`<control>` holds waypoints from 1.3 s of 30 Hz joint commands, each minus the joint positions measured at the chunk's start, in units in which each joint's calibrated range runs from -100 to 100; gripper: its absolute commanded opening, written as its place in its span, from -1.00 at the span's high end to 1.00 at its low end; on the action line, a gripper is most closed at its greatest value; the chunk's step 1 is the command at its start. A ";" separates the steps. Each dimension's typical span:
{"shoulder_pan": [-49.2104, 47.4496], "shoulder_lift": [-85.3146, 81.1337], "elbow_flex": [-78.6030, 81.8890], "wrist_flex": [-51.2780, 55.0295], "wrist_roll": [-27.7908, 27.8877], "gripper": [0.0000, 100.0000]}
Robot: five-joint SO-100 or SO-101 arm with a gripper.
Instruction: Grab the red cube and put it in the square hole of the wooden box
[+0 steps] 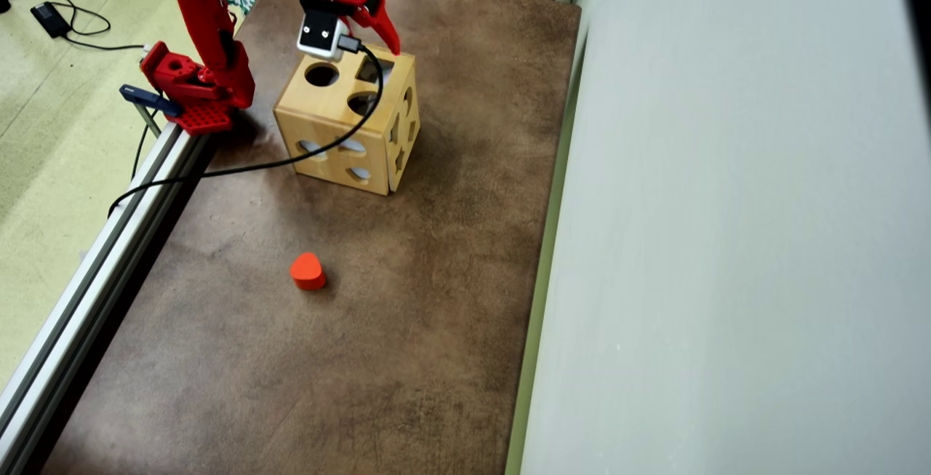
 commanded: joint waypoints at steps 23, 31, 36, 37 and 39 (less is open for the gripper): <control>5.02 -69.57 25.85 0.41 9.18 0.41; 16.24 -69.65 26.74 0.49 9.23 0.41; 16.83 -69.65 32.11 0.41 9.52 0.43; 16.83 -69.65 33.00 0.49 9.91 0.45; 16.91 -69.65 34.17 0.57 10.79 0.52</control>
